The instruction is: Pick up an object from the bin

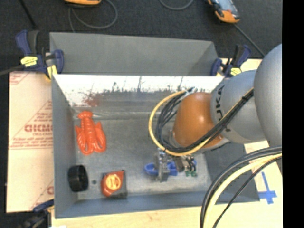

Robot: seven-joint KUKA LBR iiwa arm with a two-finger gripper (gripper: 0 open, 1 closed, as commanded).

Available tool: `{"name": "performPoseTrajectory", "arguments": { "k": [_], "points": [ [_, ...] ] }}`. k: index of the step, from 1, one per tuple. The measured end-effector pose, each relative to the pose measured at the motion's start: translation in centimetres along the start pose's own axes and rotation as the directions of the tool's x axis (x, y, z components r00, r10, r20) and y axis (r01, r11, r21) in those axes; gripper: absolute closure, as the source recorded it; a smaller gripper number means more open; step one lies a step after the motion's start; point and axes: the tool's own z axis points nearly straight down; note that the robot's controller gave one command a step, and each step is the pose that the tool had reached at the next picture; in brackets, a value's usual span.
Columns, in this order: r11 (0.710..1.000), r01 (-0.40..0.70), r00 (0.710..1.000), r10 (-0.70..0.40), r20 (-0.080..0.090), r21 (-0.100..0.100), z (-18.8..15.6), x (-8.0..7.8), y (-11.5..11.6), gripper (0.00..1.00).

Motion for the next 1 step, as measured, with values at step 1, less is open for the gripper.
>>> {"name": "performPoseTrajectory", "arguments": {
  "k": [1],
  "points": [
    [1.000,0.004,1.000,-0.004,0.000,0.000,-2.16,0.99,0.74,1.00]
  ]
}}
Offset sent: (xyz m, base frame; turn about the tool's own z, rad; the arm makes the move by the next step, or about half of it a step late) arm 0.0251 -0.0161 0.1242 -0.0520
